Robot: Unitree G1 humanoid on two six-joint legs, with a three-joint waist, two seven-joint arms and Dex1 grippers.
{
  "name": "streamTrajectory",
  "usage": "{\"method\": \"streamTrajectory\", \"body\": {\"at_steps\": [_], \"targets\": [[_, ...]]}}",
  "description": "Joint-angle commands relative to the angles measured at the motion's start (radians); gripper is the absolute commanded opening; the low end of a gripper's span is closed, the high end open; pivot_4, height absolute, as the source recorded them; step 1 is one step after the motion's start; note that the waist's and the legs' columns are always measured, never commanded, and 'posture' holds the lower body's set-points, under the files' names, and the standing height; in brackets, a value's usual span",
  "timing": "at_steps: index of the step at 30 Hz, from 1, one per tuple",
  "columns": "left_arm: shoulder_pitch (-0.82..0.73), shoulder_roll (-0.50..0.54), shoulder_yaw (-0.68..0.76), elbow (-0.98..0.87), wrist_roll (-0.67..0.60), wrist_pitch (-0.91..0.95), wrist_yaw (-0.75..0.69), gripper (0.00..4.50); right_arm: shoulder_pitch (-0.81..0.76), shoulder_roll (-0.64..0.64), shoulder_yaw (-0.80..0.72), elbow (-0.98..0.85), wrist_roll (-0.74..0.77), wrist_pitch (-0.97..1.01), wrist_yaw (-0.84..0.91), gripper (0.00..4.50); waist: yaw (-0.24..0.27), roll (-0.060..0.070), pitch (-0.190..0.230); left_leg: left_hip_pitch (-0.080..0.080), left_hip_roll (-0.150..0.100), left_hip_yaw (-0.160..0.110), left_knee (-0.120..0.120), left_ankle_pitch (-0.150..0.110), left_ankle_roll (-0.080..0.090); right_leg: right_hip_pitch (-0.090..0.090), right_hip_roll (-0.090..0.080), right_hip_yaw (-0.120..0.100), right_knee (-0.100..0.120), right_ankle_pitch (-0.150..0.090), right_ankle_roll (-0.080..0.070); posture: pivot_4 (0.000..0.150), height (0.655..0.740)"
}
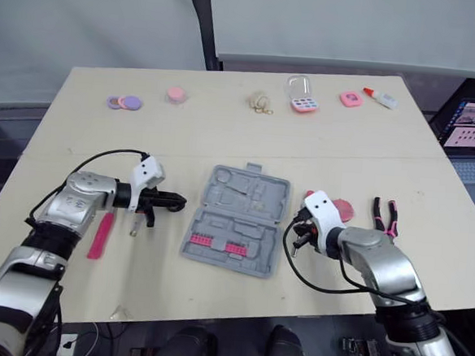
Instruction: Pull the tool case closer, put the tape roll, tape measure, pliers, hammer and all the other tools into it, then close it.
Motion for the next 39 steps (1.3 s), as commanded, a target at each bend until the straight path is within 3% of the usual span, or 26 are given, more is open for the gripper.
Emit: {"method": "streamTrajectory", "body": {"at_steps": [1, 29, 39], "targets": [[-0.027, -0.009, 0.001, 0.028, 0.018, -0.035, -0.025, 0.00, -0.031, 0.012, 0.015, 0.000, -0.016, -0.004, -0.006, 0.03, -0.001, 0.000, 0.000, 0.000, 0.000, 0.000, 0.000, 0.000, 0.000, 0.000, 0.000, -0.001, 0.000, 0.000, 0.000, 0.150, 0.7287], [-0.126, -0.148, -0.039, 0.268, 0.171, -0.207, 0.016, 0.00, -0.105, 0.108, 0.102, 0.137, -0.102, -0.041, 0.009, 0.03, -0.023, 0.000, 0.000, 0.000, 0.000, -0.001, 0.000, 0.000, 0.000, 0.000, -0.001, -0.004, 0.000, 0.000, 0.000, 0.150, 0.7287], [-0.083, -0.136, -0.036, 0.206, 0.164, -0.193, -0.005, 0.00, -0.096, 0.126, 0.119, 0.140, -0.103, -0.052, 0.021, 0.03, -0.023, -0.001, 0.000, 0.000, 0.001, 0.000, 0.001, 0.000, 0.000, 0.000, -0.001, -0.004, 0.001, 0.000, 0.000, 0.150, 0.7287]]}}
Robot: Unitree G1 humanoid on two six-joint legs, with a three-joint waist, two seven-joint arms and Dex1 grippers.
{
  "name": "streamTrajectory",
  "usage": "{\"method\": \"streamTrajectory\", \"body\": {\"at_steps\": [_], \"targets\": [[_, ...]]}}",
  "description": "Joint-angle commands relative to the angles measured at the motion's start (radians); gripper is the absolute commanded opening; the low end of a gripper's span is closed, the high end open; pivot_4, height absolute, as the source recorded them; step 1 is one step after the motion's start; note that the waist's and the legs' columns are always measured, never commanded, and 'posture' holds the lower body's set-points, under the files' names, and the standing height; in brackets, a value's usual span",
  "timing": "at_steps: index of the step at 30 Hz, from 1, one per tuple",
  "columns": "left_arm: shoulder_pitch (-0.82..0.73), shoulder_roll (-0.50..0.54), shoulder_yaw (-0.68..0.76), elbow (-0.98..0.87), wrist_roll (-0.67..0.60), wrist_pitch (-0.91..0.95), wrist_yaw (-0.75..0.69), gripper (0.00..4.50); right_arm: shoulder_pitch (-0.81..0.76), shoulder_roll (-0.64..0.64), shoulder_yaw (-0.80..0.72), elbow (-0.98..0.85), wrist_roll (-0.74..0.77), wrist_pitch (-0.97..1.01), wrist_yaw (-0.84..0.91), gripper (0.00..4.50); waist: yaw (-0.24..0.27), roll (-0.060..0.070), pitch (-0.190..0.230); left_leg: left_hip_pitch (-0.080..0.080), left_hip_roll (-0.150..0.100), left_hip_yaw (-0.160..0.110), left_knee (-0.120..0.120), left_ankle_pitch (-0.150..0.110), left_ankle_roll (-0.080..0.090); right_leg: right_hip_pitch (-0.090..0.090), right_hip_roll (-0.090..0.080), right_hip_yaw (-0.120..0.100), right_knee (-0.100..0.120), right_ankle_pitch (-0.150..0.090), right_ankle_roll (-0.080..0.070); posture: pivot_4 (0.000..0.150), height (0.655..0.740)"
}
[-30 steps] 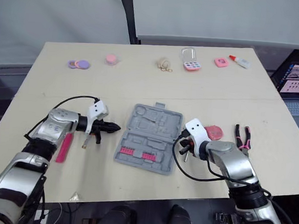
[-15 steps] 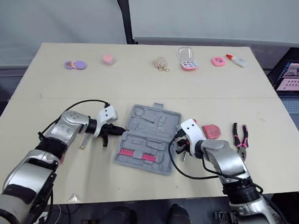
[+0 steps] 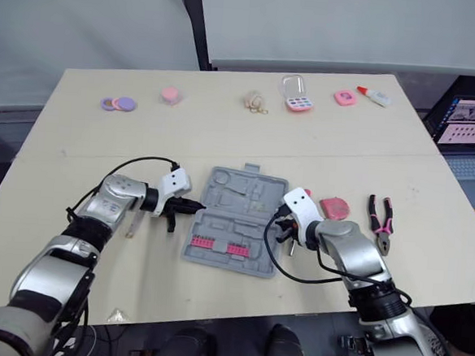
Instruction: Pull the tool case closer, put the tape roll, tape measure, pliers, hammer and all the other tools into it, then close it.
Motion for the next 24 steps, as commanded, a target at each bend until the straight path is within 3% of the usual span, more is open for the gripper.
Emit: {"method": "streamTrajectory", "body": {"at_steps": [1, 24], "targets": [[0.034, 0.009, 0.005, -0.059, -0.001, 0.011, -0.011, 0.00, 0.010, 0.019, 0.029, -0.010, -0.002, -0.005, 0.019, 0.03, -0.001, 0.000, 0.000, 0.000, 0.000, 0.000, 0.000, 0.000, 0.000, 0.000, 0.000, 0.000, 0.000, 0.000, 0.000, 0.150, 0.7287], [0.355, 0.115, 0.051, -0.727, -0.094, 0.395, -0.028, 0.00, 0.101, -0.015, 0.037, -0.199, 0.034, 0.076, 0.057, 0.03, 0.003, 0.000, 0.000, 0.001, 0.001, -0.009, -0.001, 0.000, 0.000, 0.000, 0.000, 0.000, 0.000, 0.000, 0.000, 0.150, 0.7287]]}}
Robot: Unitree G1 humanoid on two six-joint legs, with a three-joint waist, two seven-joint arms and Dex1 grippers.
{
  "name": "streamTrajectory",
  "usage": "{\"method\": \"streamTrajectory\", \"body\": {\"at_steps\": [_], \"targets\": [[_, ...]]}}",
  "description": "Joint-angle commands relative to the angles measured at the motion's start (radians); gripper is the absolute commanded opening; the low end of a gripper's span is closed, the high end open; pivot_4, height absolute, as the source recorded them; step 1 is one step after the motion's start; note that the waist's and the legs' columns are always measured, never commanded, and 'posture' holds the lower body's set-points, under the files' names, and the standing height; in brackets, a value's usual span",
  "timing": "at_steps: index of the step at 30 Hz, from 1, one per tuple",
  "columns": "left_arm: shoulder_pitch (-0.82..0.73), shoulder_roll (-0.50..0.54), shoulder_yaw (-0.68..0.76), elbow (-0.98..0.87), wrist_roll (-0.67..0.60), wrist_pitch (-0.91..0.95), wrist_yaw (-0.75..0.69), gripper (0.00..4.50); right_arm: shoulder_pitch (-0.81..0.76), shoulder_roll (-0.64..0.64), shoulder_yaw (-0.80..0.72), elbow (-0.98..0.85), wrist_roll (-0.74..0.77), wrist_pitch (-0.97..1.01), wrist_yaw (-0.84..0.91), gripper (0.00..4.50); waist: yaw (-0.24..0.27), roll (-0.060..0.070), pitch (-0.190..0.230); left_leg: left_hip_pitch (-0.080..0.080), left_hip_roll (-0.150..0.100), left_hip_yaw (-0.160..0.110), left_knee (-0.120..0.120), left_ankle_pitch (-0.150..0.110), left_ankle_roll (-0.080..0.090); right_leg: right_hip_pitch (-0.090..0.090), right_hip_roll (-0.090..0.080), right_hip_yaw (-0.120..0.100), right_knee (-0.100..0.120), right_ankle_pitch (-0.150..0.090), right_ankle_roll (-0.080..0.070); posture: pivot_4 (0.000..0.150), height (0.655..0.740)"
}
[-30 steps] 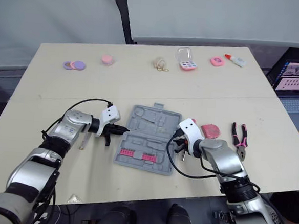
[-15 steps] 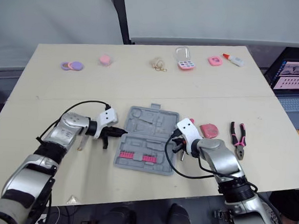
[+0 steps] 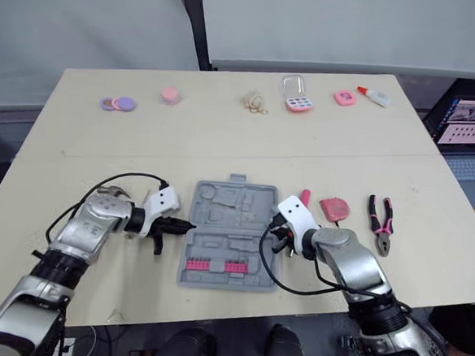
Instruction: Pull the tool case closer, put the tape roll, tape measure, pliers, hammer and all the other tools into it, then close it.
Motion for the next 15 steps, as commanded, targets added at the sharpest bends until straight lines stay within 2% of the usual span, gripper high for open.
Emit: {"method": "streamTrajectory", "body": {"at_steps": [1, 15], "targets": [[0.036, 0.015, 0.017, -0.137, -0.048, 0.050, -0.005, 0.00, 0.029, -0.006, 0.018, -0.077, 0.037, 0.033, 0.037, 0.03, 0.000, 0.000, 0.000, 0.000, 0.000, 0.000, 0.000, 0.000, 0.000, 0.000, 0.000, 0.000, 0.000, 0.000, 0.000, 0.150, 0.7287], [0.204, 0.097, 0.043, -0.397, -0.123, 0.204, 0.004, 0.00, 0.116, 0.002, 0.041, -0.233, 0.067, 0.124, 0.016, 0.03, 0.001, 0.000, 0.000, 0.000, 0.000, 0.000, 0.000, 0.000, -0.001, 0.000, 0.000, 0.000, 0.000, 0.000, 0.000, 0.150, 0.7287]]}}
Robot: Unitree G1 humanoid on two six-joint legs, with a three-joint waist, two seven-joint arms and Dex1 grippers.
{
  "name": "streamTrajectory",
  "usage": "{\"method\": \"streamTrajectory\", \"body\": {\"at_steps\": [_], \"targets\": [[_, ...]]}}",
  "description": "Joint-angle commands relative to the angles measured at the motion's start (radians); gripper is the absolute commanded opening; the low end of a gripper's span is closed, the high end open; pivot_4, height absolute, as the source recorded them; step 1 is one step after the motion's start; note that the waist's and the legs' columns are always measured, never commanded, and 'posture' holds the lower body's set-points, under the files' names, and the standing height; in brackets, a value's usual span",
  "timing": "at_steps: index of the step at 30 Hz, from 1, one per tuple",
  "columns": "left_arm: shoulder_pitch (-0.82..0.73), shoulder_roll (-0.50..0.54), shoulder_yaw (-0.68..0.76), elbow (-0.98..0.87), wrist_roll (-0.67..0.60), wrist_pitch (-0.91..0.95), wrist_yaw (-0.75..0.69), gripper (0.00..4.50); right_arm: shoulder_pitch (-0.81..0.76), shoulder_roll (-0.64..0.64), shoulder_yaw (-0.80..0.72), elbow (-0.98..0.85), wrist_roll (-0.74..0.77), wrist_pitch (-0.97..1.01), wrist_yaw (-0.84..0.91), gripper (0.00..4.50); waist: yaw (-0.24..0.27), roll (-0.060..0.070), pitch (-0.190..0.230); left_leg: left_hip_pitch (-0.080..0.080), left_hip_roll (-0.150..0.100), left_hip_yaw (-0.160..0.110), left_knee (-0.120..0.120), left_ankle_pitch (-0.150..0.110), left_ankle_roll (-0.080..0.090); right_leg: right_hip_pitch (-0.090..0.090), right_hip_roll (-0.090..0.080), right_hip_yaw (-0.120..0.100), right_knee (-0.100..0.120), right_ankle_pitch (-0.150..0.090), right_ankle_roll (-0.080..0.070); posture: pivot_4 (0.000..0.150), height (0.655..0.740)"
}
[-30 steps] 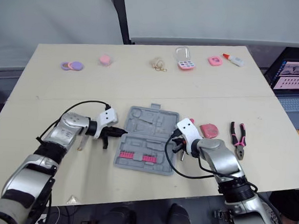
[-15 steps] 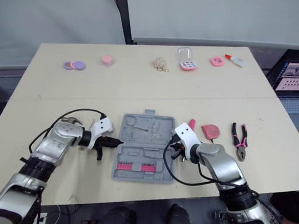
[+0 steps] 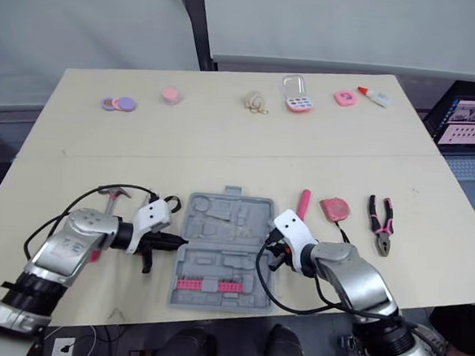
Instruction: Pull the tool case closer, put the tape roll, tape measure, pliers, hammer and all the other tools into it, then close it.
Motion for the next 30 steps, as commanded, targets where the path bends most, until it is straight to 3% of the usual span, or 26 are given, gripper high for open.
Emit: {"method": "streamTrajectory", "body": {"at_steps": [1, 10, 30], "targets": [[0.032, 0.020, 0.012, -0.113, -0.054, 0.026, -0.010, 0.00, 0.018, 0.017, 0.031, -0.065, 0.037, 0.019, 0.007, 0.03, 0.000, 0.000, 0.000, 0.000, 0.000, 0.000, 0.000, 0.000, 0.000, 0.000, 0.000, 0.000, 0.000, 0.000, 0.000, 0.150, 0.7287], [0.142, 0.070, 0.027, -0.218, -0.089, 0.075, 0.010, 0.00, 0.063, 0.015, 0.028, -0.142, 0.048, 0.067, -0.005, 0.03, 0.003, 0.000, 0.000, 0.000, 0.000, 0.000, 0.000, 0.000, 0.000, 0.000, 0.000, 0.001, 0.000, 0.000, 0.000, 0.150, 0.7287], [0.178, 0.101, 0.010, -0.266, -0.126, 0.109, 0.007, 0.00, 0.082, 0.010, 0.023, -0.175, 0.056, 0.095, -0.018, 0.03, 0.002, 0.000, 0.000, 0.000, 0.000, 0.000, 0.000, 0.000, 0.000, 0.000, 0.000, 0.001, 0.000, 0.000, 0.000, 0.150, 0.7287]]}}
